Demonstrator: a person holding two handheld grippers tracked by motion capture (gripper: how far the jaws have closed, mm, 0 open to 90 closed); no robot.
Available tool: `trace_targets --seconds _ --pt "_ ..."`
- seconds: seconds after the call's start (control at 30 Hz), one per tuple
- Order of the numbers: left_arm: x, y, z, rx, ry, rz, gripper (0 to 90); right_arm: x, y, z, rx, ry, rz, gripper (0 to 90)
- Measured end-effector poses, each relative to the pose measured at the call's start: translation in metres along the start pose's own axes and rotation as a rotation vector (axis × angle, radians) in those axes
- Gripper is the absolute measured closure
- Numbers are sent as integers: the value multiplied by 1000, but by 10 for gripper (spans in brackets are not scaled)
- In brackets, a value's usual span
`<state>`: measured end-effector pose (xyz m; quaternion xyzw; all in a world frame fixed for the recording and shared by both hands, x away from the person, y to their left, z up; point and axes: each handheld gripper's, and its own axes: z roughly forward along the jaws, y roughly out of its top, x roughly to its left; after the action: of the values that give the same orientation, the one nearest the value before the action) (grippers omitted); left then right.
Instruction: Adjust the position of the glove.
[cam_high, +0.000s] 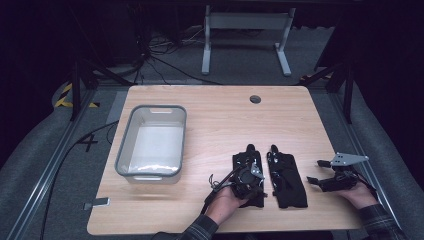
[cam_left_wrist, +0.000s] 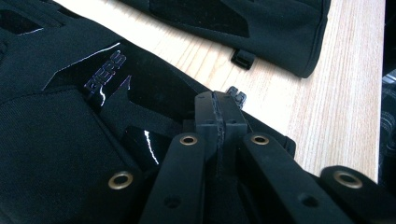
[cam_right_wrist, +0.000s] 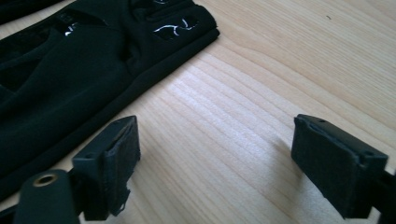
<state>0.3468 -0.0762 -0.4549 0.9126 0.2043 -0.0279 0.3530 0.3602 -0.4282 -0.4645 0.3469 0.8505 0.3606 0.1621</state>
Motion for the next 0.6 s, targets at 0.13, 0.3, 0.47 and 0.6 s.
trace_targets --seconds 0.13,0.3,0.47,0.6 --pt "3 1 -12 -44 9 -9 879 10 9 -7 -43 55 -21 408" --pt "11 -2 -27 -86 47 -36 889 22 18 -11 -81 137 -44 663" --pt "27 -12 -40 -88 127 -79 892 39 27 3 -41 211 -94 831" --pt "38 -16 -37 -60 151 -116 892 41 32 11 -23 208 -119 877"
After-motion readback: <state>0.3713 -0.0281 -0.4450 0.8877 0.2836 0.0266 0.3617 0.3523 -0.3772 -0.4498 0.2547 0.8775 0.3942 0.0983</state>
